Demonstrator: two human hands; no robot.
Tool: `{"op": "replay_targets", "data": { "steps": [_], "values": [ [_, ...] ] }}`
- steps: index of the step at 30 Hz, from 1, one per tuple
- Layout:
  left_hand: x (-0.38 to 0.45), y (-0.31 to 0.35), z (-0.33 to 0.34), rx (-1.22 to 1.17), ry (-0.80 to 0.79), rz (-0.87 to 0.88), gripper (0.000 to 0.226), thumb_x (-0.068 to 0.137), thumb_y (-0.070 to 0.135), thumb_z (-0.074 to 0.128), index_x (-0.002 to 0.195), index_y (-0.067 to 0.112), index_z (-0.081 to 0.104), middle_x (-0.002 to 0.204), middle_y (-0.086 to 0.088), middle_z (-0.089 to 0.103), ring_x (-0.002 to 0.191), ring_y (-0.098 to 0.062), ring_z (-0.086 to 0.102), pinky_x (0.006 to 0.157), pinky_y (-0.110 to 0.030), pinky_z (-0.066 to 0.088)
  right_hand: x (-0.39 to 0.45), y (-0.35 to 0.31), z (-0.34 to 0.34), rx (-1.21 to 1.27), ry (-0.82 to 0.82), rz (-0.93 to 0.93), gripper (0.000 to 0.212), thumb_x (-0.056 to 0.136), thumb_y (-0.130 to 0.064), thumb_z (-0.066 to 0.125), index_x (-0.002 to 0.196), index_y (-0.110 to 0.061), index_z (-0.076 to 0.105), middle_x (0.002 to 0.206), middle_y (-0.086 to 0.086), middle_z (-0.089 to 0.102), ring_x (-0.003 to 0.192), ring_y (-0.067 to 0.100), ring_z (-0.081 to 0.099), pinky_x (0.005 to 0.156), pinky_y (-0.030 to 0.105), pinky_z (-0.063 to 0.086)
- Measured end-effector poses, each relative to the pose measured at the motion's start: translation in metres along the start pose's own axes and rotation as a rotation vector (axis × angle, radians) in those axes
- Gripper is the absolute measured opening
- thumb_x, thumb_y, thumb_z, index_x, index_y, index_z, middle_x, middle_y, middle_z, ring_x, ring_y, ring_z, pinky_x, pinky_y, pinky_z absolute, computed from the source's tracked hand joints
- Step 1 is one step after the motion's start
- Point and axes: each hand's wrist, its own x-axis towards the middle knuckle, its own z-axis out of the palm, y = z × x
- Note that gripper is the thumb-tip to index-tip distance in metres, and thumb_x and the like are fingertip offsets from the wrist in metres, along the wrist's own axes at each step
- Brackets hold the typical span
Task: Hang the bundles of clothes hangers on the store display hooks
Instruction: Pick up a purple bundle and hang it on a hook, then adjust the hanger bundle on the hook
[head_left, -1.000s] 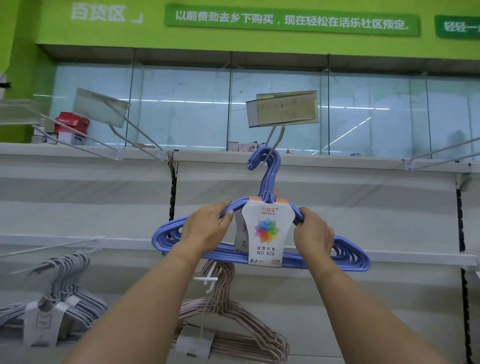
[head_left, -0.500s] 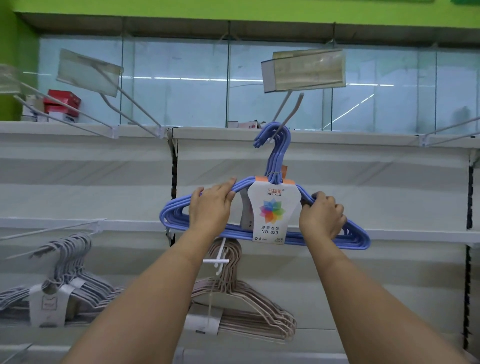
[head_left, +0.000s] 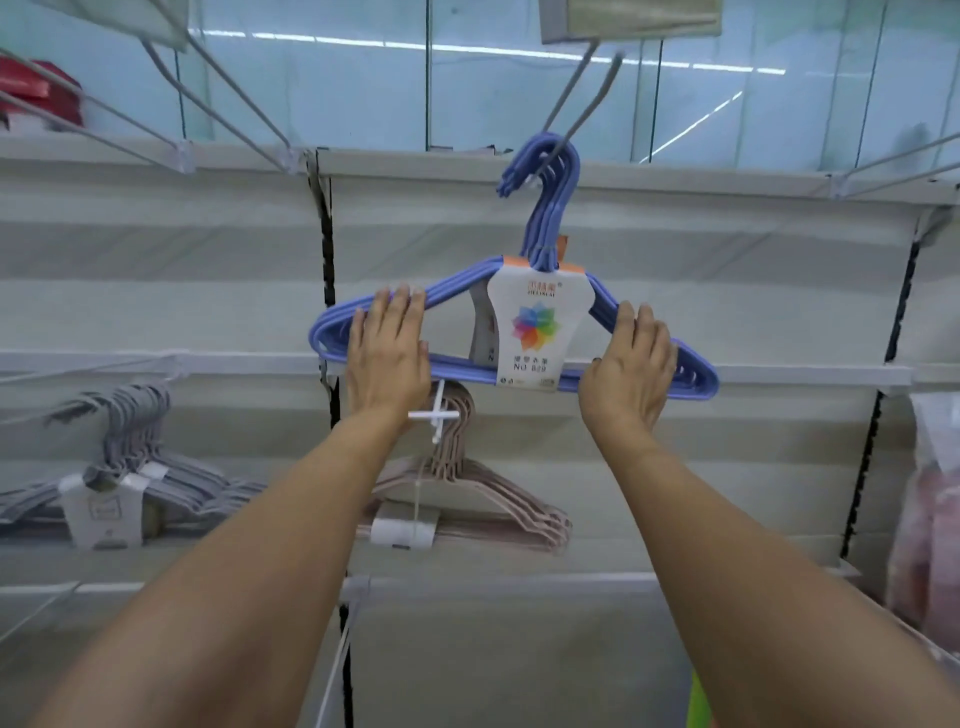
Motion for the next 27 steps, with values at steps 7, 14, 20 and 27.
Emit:
{"op": "replay_targets", "data": {
  "steps": [7, 14, 20, 27],
  "values": [
    [-0.065, 0.017, -0.010, -0.082, -0.052, -0.220, 0.057, 0.095, 0.011, 0.044, 0.148, 0.009, 0.025, 0.156, -0.006, 0.023, 0.145, -0.019, 0.017, 0.118, -0.034, 0.005, -0.054, 0.027, -0.019, 0.046, -0.119, -0.034, 0.057, 0.090, -0.006, 0.046, 0.145, -0.012, 0.031, 0.152, 0.007, 0.030, 0.140, 0.026, 0.025, 0.117, 0.037, 0.012],
    [-0.164, 0.057, -0.006, -0.093, -0.242, -0.356, 0.048, 0.097, 0.011, 0.041, 0.144, 0.004, 0.035, 0.151, -0.010, 0.034, 0.142, -0.020, 0.026, 0.117, -0.034, 0.009, -0.145, 0.080, -0.032, 0.090, -0.337, 0.000, 0.045, 0.090, -0.008, 0.046, 0.135, -0.011, 0.046, 0.134, 0.008, 0.051, 0.125, 0.027, 0.044, 0.106, 0.034, 0.028],
    [-0.248, 0.100, -0.006, -0.085, -0.440, -0.347, 0.047, 0.098, 0.014, 0.039, 0.144, 0.005, 0.036, 0.151, -0.010, 0.035, 0.140, -0.022, 0.031, 0.116, -0.036, 0.016, -0.219, 0.123, -0.053, 0.054, -0.530, 0.106, 0.042, 0.092, -0.011, 0.044, 0.134, -0.013, 0.047, 0.132, 0.009, 0.054, 0.123, 0.028, 0.048, 0.101, 0.035, 0.033],
    [-0.329, 0.151, 0.005, -0.129, -0.713, -0.339, 0.046, 0.099, 0.018, 0.038, 0.142, 0.003, 0.037, 0.149, -0.012, 0.037, 0.138, -0.023, 0.033, 0.114, -0.034, 0.016, -0.291, 0.176, -0.086, 0.056, -0.713, 0.198, 0.039, 0.093, -0.015, 0.044, 0.132, -0.013, 0.049, 0.127, 0.012, 0.058, 0.118, 0.029, 0.052, 0.096, 0.037, 0.041]
  ]
}}
